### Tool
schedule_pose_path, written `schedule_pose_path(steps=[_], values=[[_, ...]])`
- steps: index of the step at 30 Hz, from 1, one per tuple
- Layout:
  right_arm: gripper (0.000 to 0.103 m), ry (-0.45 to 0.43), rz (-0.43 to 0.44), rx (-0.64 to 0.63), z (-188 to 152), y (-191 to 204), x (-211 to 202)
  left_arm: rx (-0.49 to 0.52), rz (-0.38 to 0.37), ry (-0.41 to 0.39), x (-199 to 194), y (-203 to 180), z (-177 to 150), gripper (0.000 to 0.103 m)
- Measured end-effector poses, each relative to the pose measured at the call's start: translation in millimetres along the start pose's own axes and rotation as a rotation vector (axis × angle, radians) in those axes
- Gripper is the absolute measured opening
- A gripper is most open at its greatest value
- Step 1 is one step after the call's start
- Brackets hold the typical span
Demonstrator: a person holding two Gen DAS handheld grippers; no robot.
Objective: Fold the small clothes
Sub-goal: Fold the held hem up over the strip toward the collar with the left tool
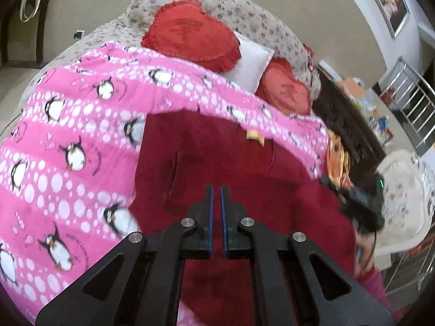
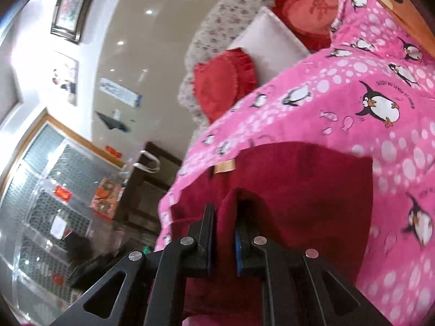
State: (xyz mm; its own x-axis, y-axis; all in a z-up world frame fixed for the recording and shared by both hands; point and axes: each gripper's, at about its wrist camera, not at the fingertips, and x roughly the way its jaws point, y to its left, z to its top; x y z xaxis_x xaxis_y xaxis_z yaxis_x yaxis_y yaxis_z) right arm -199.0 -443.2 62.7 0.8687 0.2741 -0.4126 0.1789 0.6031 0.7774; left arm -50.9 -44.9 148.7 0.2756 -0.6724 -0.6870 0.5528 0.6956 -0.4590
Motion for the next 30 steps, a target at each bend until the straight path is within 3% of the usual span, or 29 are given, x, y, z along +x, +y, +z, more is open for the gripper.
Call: schedule_pose_path(steps=[3, 5, 6, 12, 15, 17, 22, 25, 30], values=[[0.011, 0.013, -0.049, 0.031, 10.6, -18.4, 17.3, 0.008, 0.005, 0.052, -4.3, 10.0, -22.7, 0.015], [0.011, 0.030, -0.079, 0.049, 12.9, -27.4, 28.6, 0.019, 0.000, 0.067, -9.3, 13.3, -36.0, 0.045], [0.011, 0.036, -0.087, 0.058, 13.7, -31.0, 34.2, 0.034, -0.002, 0.074, -12.0, 12.4, -43.0, 0.051], [0.011, 0.048, -0.080, 0.094, 14.1, -41.5, 41.6, 0.291, -0.057, 0.156, -22.6, -29.0, -96.3, 0.064], [0.010, 0.057, -0.072, 0.114, 12.9, -44.8, 41.7, 0.361, -0.076, 0.201, -15.6, -47.6, -120.7, 0.066], [0.010, 0.059, -0.071, 0.123, 13.4, -45.0, 42.7, 0.325, -0.115, 0.277, 0.4, -55.1, -138.2, 0.066], [0.010, 0.061, -0.080, 0.116, 12.1, -42.8, 42.1, 0.091, -0.214, 0.397, 34.0, -53.3, -161.8, 0.066], [0.010, 0.065, -0.076, 0.121, 12.6, -42.4, 42.8, -0.033, -0.226, 0.400, 46.0, -47.9, -168.1, 0.066], [0.010, 0.076, -0.088, 0.100, 12.2, -38.8, 45.4, -0.104, -0.241, 0.279, 50.0, -52.5, -160.0, 0.067]])
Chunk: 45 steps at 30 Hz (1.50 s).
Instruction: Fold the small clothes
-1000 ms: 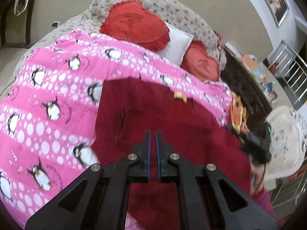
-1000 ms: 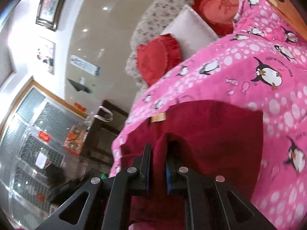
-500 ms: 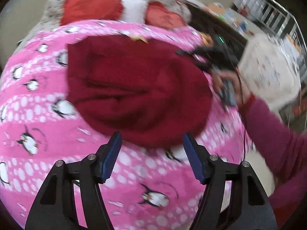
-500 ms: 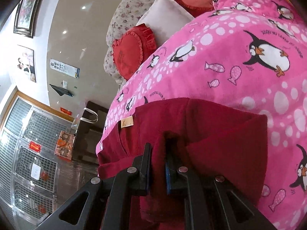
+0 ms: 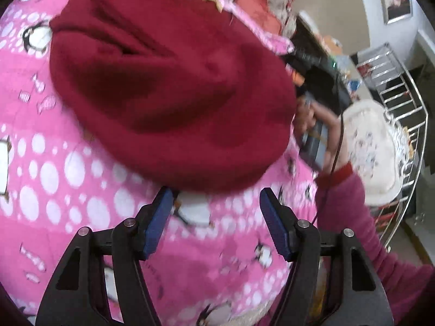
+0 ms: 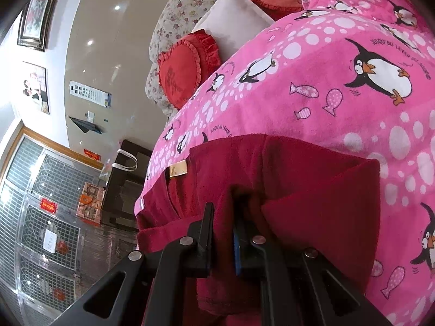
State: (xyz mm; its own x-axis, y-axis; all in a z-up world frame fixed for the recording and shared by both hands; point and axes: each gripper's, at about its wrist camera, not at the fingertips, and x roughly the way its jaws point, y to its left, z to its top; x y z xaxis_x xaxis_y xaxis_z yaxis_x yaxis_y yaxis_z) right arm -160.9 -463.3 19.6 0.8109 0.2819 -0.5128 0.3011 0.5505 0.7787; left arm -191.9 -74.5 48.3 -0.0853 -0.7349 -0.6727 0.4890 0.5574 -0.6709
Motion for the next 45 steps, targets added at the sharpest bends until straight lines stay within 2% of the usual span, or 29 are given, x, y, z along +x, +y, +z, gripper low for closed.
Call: schedule_pose_path(steps=[3, 7, 9, 11, 12, 14, 17, 21, 24, 25, 26, 28, 31, 34, 37, 39, 41, 42, 45], values=[[0.010, 0.002, 0.000, 0.001, 0.7, 0.8, 1.2, -0.032, 0.005, -0.059, 1.1, 3.9, 3.5, 0.068], [0.010, 0.010, 0.003, -0.002, 1.1, 1.5, 2.3, -0.084, -0.002, -0.066, 0.3, 9.9, -0.6, 0.069], [0.010, 0.014, 0.003, -0.002, 0.7, 2.2, 2.9, -0.085, -0.008, -0.105, -10.0, 14.1, -3.0, 0.069], [0.010, 0.013, 0.003, -0.001, 0.7, 2.2, 3.9, -0.116, -0.022, -0.130, -15.6, 22.3, -1.7, 0.080], [0.010, 0.013, 0.005, 0.002, 0.9, 2.0, 3.6, -0.149, -0.030, -0.135, -14.2, 25.9, 0.0, 0.081], [0.010, 0.013, 0.007, 0.007, 1.6, 1.9, 3.8, -0.200, -0.015, -0.122, -7.2, 33.5, 6.0, 0.081], [0.010, 0.012, 0.008, 0.014, 1.5, 0.2, 4.2, -0.219, 0.013, -0.091, 2.6, 38.6, 8.4, 0.081], [0.010, 0.018, 0.010, 0.012, 2.0, -1.2, 4.9, -0.234, 0.002, -0.132, 7.8, 37.5, 15.0, 0.081], [0.010, 0.016, 0.015, 0.015, 1.3, -2.9, 5.7, -0.219, -0.054, -0.113, 19.2, 29.9, 22.4, 0.080], [0.010, 0.015, 0.016, 0.017, 0.9, -3.6, 5.7, -0.193, -0.078, -0.063, 27.0, 22.9, 26.2, 0.064], [0.010, 0.013, 0.018, 0.019, 0.1, -4.2, 5.6, -0.169, -0.079, -0.038, 29.8, 17.0, 28.4, 0.035], [0.010, 0.013, 0.019, 0.020, -0.2, -4.3, 5.1, -0.098, -0.052, -0.037, 26.1, 5.3, 36.1, 0.013], [0.010, 0.018, 0.015, 0.012, 0.3, -3.1, 2.7, -0.046, -0.095, -0.127, -3.1, -6.2, 62.4, 0.010], [0.011, 0.012, 0.002, -0.013, 2.8, 2.0, -3.2, -0.066, -0.145, -0.211, -34.2, -3.5, 105.8, 0.007], [0.011, -0.007, -0.005, -0.012, 5.6, 4.5, -8.3, -0.115, -0.151, -0.291, -56.3, 11.6, 154.1, 0.007], [0.011, -0.025, -0.011, -0.017, 8.3, 6.3, -11.9, -0.140, -0.111, -0.360, -66.4, 25.1, 184.7, 0.007], [0.011, -0.033, -0.020, -0.021, 10.5, 7.0, -12.5, -0.213, -0.122, -0.366, -65.8, 46.4, 203.8, 0.007], [0.011, -0.036, -0.024, -0.017, 11.8, 6.7, -12.5, -0.286, -0.120, -0.362, -61.9, 64.3, 214.5, 0.007], [0.012, -0.073, -0.015, 0.002, 18.0, 7.1, -17.6, -0.372, -0.054, -0.341, -53.8, 99.2, 227.0, 0.007]])
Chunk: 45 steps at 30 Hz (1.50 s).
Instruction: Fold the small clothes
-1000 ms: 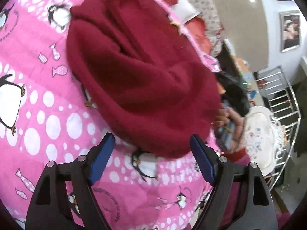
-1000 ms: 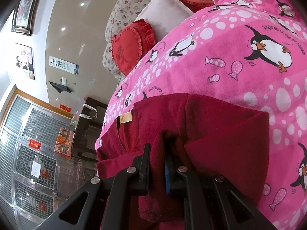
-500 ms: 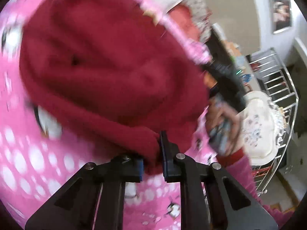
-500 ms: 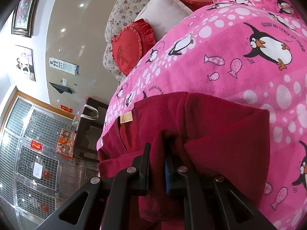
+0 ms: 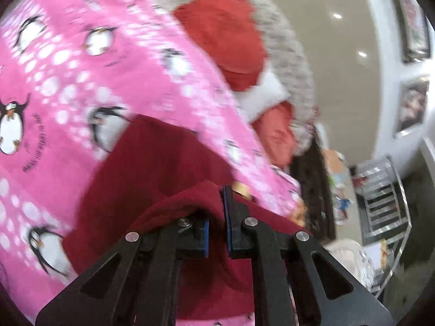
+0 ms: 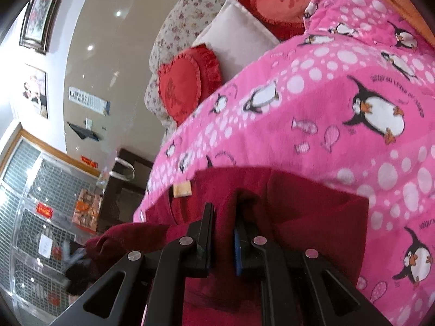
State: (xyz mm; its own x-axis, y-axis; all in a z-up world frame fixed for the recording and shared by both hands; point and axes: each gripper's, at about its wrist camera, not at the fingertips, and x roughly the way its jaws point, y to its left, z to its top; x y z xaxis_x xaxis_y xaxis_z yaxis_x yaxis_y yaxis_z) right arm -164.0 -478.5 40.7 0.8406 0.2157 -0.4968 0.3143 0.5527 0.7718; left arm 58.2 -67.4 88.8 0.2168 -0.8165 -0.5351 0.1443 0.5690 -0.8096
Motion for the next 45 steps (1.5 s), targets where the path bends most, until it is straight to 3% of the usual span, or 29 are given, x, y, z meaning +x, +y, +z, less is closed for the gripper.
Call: schedule_pose_path(steps=[1, 3, 5, 7, 9, 14, 20, 23, 25, 29, 33, 36, 38, 41, 45], values=[[0.014, -0.013, 0.018, 0.023, 3.6, -2.7, -3.1, -0.016, 0.015, 0.007, 2.6, 6.8, 2.4, 0.008], [0.017, -0.006, 0.041, 0.091, 8.9, -12.7, -5.9, -0.052, 0.022, 0.029, 3.2, 19.8, 5.7, 0.026], [0.020, -0.004, 0.048, 0.133, 13.7, -19.3, -11.6, -0.067, -0.005, 0.019, -5.8, 23.2, 6.8, 0.075], [0.030, -0.030, 0.024, 0.127, 18.8, -21.4, -24.8, -0.077, -0.038, -0.050, -26.1, 18.8, 5.2, 0.086], [0.033, -0.073, -0.011, 0.111, 20.8, -21.6, -45.8, -0.032, -0.039, -0.103, -46.5, 8.8, 4.2, 0.087], [0.033, -0.045, -0.026, -0.083, 1.4, 8.6, -64.3, 0.174, 0.044, -0.049, -57.3, -12.7, -22.1, 0.087], [0.033, 0.089, -0.076, -0.289, -49.5, 26.2, -47.1, 0.443, 0.313, 0.033, -38.9, -5.1, -66.6, 0.087], [0.033, 0.174, -0.131, -0.375, -61.5, 31.3, -19.0, 0.490, 0.306, 0.073, -20.6, -10.2, -71.1, 0.087], [0.033, 0.215, -0.121, -0.416, -62.9, 38.8, 0.8, 0.522, 0.302, 0.095, -8.3, -15.8, -68.5, 0.087], [0.033, 0.210, -0.163, -0.463, -43.6, 50.6, 30.7, 0.518, 0.301, 0.105, 20.7, -32.4, -42.7, 0.087], [0.033, 0.086, -0.101, -0.356, 5.9, 54.4, 38.0, 0.317, 0.203, 0.049, 35.2, -33.0, 12.5, 0.087], [0.033, 0.035, -0.116, -0.258, 40.7, 43.8, 47.5, 0.247, 0.218, -0.058, 28.4, -28.7, 42.8, 0.087], [0.033, -0.009, -0.125, -0.207, 56.0, 34.8, 45.8, 0.203, 0.224, -0.082, 18.2, -21.9, 54.0, 0.087], [0.035, -0.015, -0.101, -0.153, 55.9, 28.5, 28.8, 0.219, 0.178, -0.067, -4.9, -14.5, 47.1, 0.087], [0.041, 0.008, -0.083, -0.226, 25.6, 45.4, -4.2, 0.307, 0.175, -0.041, -32.4, -4.2, 13.3, 0.087]])
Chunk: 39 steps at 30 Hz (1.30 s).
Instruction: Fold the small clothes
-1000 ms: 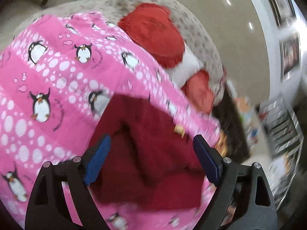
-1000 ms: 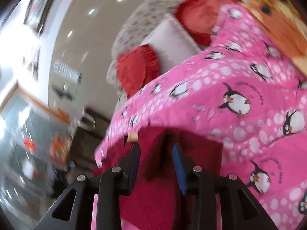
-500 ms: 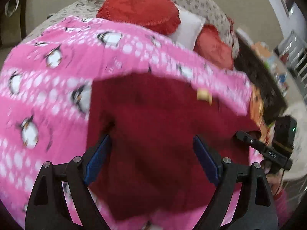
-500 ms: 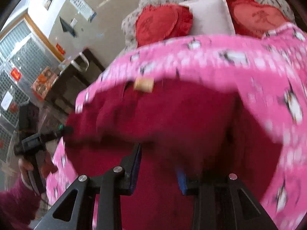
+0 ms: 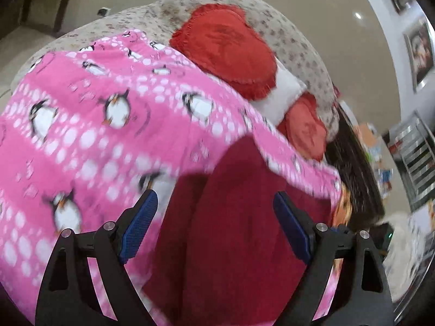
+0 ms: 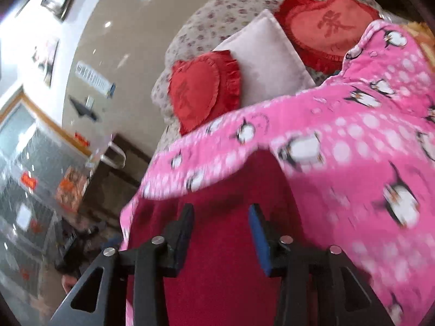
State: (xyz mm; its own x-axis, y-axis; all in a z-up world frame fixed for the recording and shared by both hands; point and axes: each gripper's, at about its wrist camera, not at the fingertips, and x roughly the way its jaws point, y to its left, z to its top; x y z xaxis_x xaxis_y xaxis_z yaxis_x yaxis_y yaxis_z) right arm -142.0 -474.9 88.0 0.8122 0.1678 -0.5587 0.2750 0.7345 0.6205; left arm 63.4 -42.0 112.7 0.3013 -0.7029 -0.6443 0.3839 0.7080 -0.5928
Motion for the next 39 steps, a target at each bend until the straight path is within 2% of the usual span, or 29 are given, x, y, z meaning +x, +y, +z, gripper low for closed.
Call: schedule_pose_path(steps=[3, 5, 6, 9, 12, 16, 18, 19, 20, 22, 25, 27, 29, 31, 33, 36, 39], values=[[0.042, 0.026, -0.026, -0.048, -41.4, 7.7, -36.5, 0.033, 0.003, 0.034, -9.6, 6.3, -30.0, 0.087], [0.042, 0.044, -0.052, -0.067, -68.6, 8.2, -56.6, 0.039, -0.027, 0.084, -8.3, 9.1, -46.1, 0.087], [0.042, 0.049, -0.060, -0.070, -77.4, 7.8, -61.1, 0.046, -0.049, 0.112, -7.1, 9.9, -55.5, 0.087], [0.042, 0.082, -0.122, -0.093, -103.3, 4.8, -70.8, 0.063, -0.079, 0.128, -6.2, 7.9, -71.0, 0.087], [0.042, 0.091, -0.125, -0.066, -122.1, -6.8, -77.8, 0.050, -0.142, 0.161, -3.8, 4.5, -80.8, 0.087], [0.042, 0.097, -0.103, -0.053, -134.6, -14.0, -72.2, 0.055, -0.199, 0.187, 4.4, -0.8, -91.3, 0.087], [0.037, 0.102, -0.096, -0.070, -135.2, -12.6, -66.4, 0.083, -0.211, 0.210, 8.6, -6.7, -95.8, 0.083], [0.024, 0.107, -0.088, -0.084, -134.6, -10.6, -63.2, 0.107, -0.213, 0.217, 8.7, -9.9, -96.5, 0.076], [0.013, 0.117, -0.073, -0.099, -134.7, -7.5, -60.5, 0.137, -0.207, 0.224, 8.5, -13.7, -97.5, 0.063], [0.006, 0.121, -0.077, -0.148, -134.0, 2.7, -61.1, 0.205, -0.184, 0.250, 7.1, -18.9, -100.2, 0.046], [0.006, 0.136, -0.064, -0.217, -139.6, 17.7, -72.6, 0.246, -0.205, 0.278, -1.5, -14.0, -102.7, 0.036], [0.006, 0.142, -0.065, -0.220, -148.2, 17.4, -87.7, 0.274, -0.197, 0.288, -9.6, -5.3, -108.6, 0.034], [0.005, 0.170, -0.095, -0.191, -162.3, 4.4, -96.1, 0.284, -0.154, 0.302, -9.9, 5.1, -113.0, 0.034], [0.005, 0.215, -0.125, -0.163, -174.6, -8.9, -91.8, 0.265, -0.114, 0.315, -6.5, 14.8, -115.5, 0.034], [0.006, 0.256, -0.122, -0.136, -184.8, -16.8, -84.6, 0.239, -0.108, 0.311, -9.1, 20.0, -116.9, 0.034], [0.006, 0.222, -0.101, -0.116, -176.0, -11.6, -92.3, 0.254, -0.109, 0.257, -23.7, 12.1, -114.8, 0.034], [0.010, 0.164, -0.137, -0.112, -161.2, -3.9, -105.6, 0.260, -0.120, 0.208, -35.4, 3.2, -109.9, 0.036]])
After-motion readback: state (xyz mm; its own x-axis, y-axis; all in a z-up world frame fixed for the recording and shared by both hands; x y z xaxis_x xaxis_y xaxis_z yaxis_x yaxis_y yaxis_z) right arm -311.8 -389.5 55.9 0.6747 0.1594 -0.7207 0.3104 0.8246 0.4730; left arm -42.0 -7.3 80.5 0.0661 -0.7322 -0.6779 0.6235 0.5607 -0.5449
